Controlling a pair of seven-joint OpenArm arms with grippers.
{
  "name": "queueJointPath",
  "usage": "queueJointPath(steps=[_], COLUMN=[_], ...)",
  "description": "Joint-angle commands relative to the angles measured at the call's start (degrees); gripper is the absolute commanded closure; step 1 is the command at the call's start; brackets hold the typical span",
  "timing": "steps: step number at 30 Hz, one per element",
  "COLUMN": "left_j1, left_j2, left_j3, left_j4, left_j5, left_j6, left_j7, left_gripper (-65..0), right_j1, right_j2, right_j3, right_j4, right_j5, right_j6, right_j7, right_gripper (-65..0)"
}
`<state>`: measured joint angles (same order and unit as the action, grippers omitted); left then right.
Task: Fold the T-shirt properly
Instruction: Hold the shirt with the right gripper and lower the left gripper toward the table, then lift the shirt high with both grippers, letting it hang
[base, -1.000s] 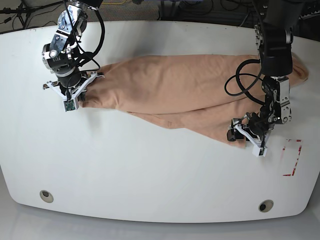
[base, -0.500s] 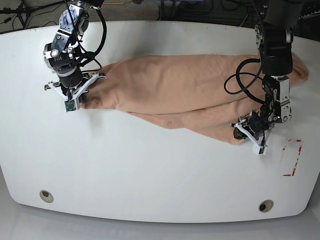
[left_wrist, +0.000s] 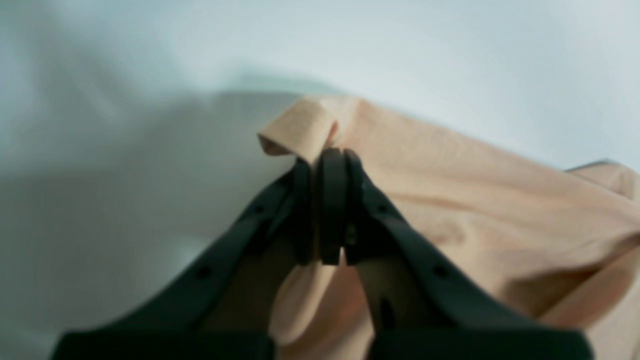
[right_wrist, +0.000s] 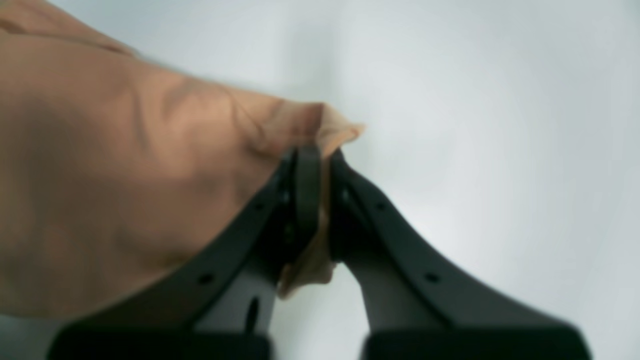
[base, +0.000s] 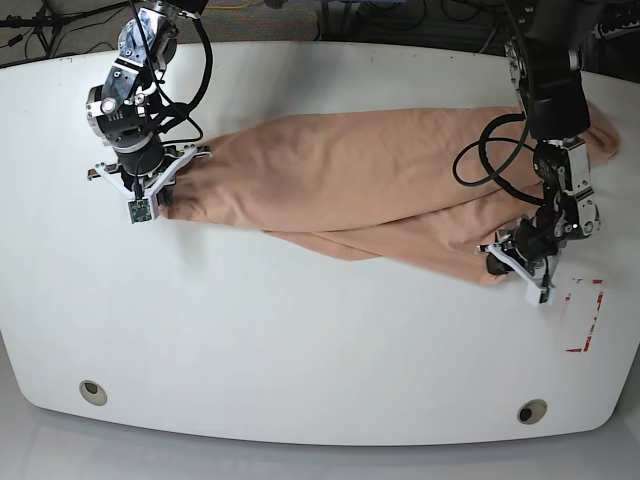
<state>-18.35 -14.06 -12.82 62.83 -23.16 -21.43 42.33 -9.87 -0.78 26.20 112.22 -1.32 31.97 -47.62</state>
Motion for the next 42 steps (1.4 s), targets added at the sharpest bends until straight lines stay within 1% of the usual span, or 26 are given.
queueJointPath(steps=[1,7,13,21,24,29,33,36,39,42], left_j1=[-0.68,1.6,3.45,1.69,-0.6,-5.78,-11.06,-15.28,-18.18,-21.17], left_j2=[-0.75,-0.75,-0.75,-0.75,-0.75,-0.92,-1.19,-2.42,-2.68,-2.68], left_j3=[-2.35,-4.46,-6.48,-10.26,-11.22,-13.6,-17.2,-18.26,-17.73,-17.64], left_j4=[8.86,22.05,33.74,45.17,47.55,49.13,49.04,48.86,48.86,48.78], left_j5=[-0.53,-0.8,-0.89,-0.97,-0.97,-0.97,-0.89,-0.89,-0.89,-0.8], left_j6=[-0.15,-0.15,-0.24,-0.5,-0.5,-0.5,-0.5,-0.42,-0.33,-0.24], left_j7=[2.2,7.74,10.73,16.71,18.29,21.28,24.71,26.73,26.99,26.99], left_gripper=[0.0,0.0,0.0,0.0,0.0,0.0,0.0,0.0,0.0,0.0], right_j1=[0.68,2.53,5.52,11.23,13.43,17.3,20.64,23.63,26.53,29.87], right_j2=[0.29,0.29,0.47,0.73,0.82,3.37,4.6,5.66,6.71,9.08], right_j3=[-0.04,-0.13,-0.22,-0.22,-0.22,-0.22,-0.22,-0.22,-1.18,-3.38], right_j4=[3.25,3.78,3.69,3.25,2.72,2.54,2.46,2.46,2.46,2.46], right_j5=[0.4,0.31,0.31,0.05,0.05,0.14,0.14,0.14,0.14,0.05], right_j6=[-0.1,-0.1,-0.1,-0.1,-0.1,-0.1,-0.1,-0.1,-0.1,-0.1], right_j7=[1.42,1.33,1.33,1.33,1.33,1.33,1.33,1.33,1.33,1.33], right_gripper=[-2.1,-2.1,-2.1,-2.1,-2.1,-2.1,-2.1,-2.2,-2.2,-2.2])
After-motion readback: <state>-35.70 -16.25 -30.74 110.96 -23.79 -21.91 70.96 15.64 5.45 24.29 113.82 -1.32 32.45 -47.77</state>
